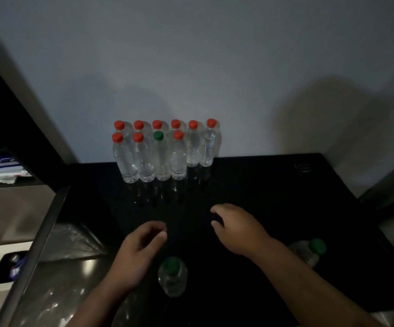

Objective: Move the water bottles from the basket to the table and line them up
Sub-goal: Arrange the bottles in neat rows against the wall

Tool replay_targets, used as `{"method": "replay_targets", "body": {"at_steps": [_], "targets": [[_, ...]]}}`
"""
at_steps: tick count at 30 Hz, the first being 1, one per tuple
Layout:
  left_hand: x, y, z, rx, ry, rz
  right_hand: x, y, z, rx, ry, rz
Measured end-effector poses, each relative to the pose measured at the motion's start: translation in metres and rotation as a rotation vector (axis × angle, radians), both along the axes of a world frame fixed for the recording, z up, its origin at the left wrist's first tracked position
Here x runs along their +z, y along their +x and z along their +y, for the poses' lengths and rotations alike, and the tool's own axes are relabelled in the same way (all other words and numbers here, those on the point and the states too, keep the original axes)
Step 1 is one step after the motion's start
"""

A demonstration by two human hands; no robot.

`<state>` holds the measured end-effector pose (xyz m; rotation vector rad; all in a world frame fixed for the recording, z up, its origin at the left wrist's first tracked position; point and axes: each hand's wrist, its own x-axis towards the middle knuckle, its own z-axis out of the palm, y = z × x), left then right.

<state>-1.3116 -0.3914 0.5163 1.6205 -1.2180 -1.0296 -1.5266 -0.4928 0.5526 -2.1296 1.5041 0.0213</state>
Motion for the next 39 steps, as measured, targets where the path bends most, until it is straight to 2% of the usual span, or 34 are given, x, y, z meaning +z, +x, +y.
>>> {"method": "replay_targets", "body": {"at_steps": [3, 7, 10, 12, 16, 19, 21, 24, 26, 32, 39], "targets": [[0.007, -0.019, 0.030, -0.108, 0.013, -0.109, 0.009, -0.041, 0.038, 0.010, -0.032, -0.008], [-0.003, -0.030, 0.047, -0.193, -0.032, -0.429, 0.002, -0.097, 0.079, -0.020, -0.298, 0.006], [-0.008, -0.034, 0.048, -0.162, -0.071, -0.538, -0.006, -0.136, 0.090, -0.164, -0.500, -0.011], [-0.011, -0.034, 0.049, -0.145, -0.056, -0.547, -0.014, -0.159, 0.086, -0.292, -0.532, -0.007], [-0.017, -0.040, 0.053, -0.098, -0.049, -0.524, -0.030, -0.185, 0.070, -0.435, -0.270, -0.025], [-0.024, -0.039, 0.051, -0.067, 0.026, -0.472, -0.039, -0.181, 0.066, -0.522, -0.132, -0.217], [-0.026, -0.040, 0.051, -0.039, 0.077, -0.365, -0.049, -0.177, 0.066, -0.652, -0.131, -0.366], [-0.036, -0.042, 0.046, -0.045, 0.105, -0.251, -0.067, -0.169, 0.063, -0.834, 0.042, -0.563], [-0.047, -0.043, 0.038, -0.061, 0.136, -0.204, -0.081, -0.163, 0.058, -0.846, 0.111, -0.533], [-0.077, -0.017, 0.010, -0.100, 0.220, -0.234, -0.084, -0.140, 0.016, -0.774, 0.166, -0.319], [-0.080, -0.003, -0.052, -0.005, 0.220, -0.169, -0.083, -0.100, -0.023, -0.733, 0.282, -0.337]]}}
